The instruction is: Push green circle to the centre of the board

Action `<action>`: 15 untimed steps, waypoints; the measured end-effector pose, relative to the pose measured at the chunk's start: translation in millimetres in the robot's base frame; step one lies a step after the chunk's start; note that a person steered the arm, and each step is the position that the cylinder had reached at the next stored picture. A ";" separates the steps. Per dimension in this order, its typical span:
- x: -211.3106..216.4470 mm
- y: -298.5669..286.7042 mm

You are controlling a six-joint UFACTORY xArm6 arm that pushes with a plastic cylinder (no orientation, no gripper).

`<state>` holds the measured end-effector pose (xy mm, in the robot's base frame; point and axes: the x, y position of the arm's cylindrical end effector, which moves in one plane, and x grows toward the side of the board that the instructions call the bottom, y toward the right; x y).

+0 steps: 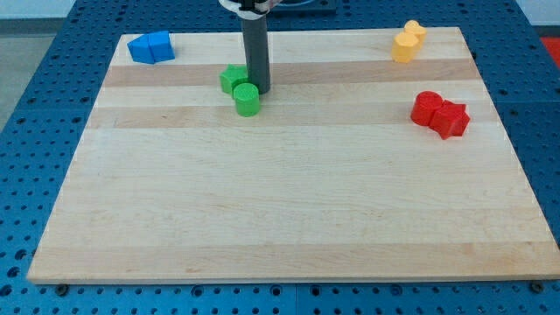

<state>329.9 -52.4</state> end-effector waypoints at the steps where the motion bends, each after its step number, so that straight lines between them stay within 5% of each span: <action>1: 0.0 -8.1; 5: 5.6 -8.1; 7: 130.7 -5.9; 8: 144.5 1.6; 9: 170.8 -58.7; 11: 72.2 -134.7; 15: 89.2 -11.6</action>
<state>419.1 -64.0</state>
